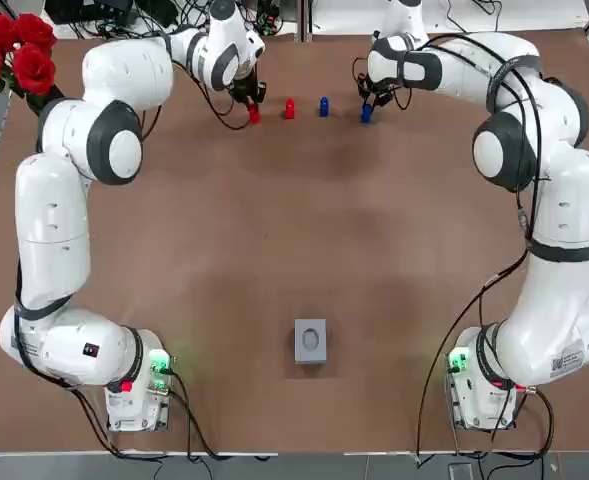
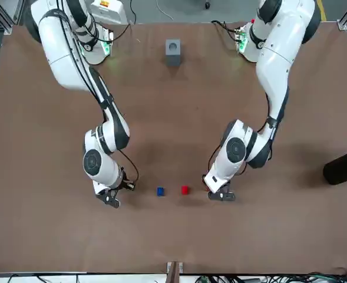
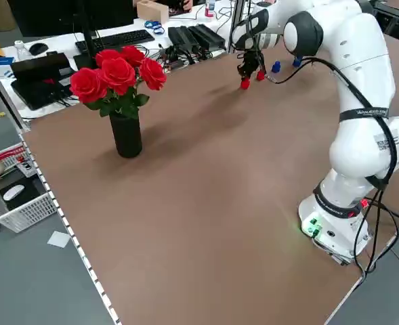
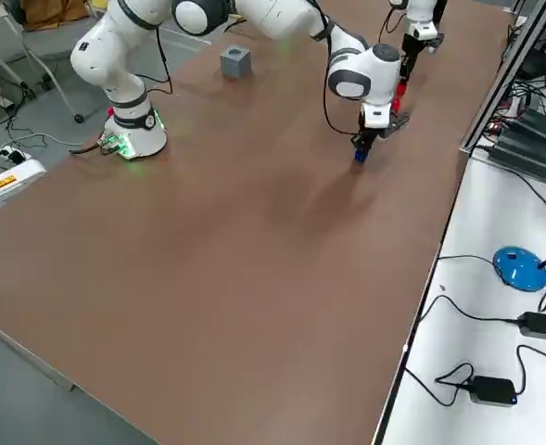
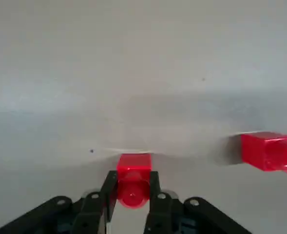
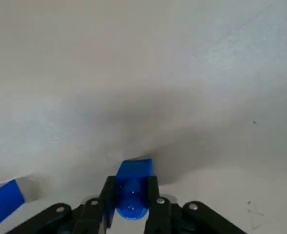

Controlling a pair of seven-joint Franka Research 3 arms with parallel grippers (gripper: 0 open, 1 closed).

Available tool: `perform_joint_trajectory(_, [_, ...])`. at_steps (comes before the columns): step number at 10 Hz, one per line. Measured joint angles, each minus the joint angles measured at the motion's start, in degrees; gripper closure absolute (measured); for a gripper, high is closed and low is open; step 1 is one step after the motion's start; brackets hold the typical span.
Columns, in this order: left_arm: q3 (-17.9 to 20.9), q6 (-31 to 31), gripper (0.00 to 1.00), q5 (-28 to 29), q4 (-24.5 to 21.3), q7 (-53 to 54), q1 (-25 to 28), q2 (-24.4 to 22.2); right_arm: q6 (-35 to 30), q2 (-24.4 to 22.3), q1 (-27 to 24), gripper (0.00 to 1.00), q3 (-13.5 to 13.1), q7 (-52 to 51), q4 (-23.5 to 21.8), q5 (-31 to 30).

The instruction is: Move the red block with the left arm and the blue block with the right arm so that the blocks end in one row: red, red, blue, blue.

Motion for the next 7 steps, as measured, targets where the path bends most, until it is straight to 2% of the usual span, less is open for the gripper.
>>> perform_joint_trajectory(5, [-0.02, -2.25, 0.70, 0.01, 5.44, -1.06, -0.43, 2.56, -0.04, 2.01, 1.19, 0.70, 1.53, 0.35, 3.21, -2.59])
perform_joint_trajectory(7, [0.06, -2.58, 0.70, 0.04, 6.28, -1.06, -0.31, 2.86, -0.18, 2.46, 1.26, 0.70, 1.62, 0.39, 4.01, -2.77])
